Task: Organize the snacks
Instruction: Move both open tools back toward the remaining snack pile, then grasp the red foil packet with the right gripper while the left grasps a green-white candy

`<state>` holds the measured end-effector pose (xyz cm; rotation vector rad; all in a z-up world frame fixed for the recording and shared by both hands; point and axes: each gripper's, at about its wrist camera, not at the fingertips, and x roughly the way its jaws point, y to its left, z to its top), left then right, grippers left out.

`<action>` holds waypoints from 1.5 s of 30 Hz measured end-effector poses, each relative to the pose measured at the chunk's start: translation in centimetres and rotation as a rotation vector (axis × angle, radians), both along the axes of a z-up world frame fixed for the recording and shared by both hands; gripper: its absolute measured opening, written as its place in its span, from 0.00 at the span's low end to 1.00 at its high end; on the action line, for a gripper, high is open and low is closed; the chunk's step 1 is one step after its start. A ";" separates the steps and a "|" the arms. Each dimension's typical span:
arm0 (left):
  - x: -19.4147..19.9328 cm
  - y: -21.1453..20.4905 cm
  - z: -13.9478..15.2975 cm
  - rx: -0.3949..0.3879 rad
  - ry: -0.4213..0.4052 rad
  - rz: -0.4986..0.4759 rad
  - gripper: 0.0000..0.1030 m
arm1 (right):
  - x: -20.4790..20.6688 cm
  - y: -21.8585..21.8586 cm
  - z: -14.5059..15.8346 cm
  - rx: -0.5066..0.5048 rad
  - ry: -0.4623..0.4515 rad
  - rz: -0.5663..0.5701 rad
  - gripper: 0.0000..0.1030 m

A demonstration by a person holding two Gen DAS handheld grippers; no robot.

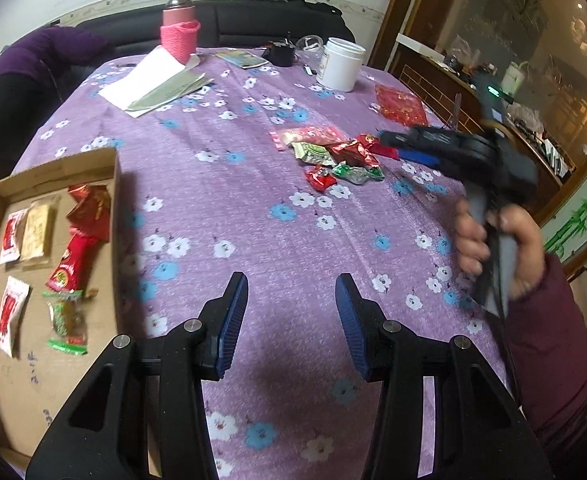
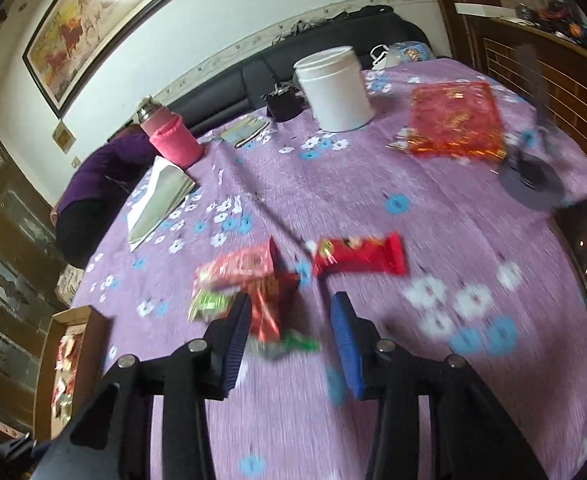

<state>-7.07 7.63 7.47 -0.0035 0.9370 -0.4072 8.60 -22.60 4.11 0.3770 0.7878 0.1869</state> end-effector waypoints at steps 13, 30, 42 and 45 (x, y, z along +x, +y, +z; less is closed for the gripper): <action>2.9 -1.0 -1.2 0.022 0.027 -0.022 0.44 | 0.2 3.6 -2.3 0.050 0.099 0.214 0.25; 11.2 -1.8 -1.7 -0.169 0.138 0.053 0.44 | -4.2 5.7 -1.8 -0.021 -0.006 0.342 0.30; 16.3 -4.5 -4.2 -0.199 0.222 0.059 0.44 | -5.6 7.5 -1.9 -0.127 -0.025 0.404 0.30; 16.7 -5.6 -4.9 -0.161 0.231 0.038 0.44 | -5.7 7.7 -2.0 -0.129 -0.022 0.413 0.30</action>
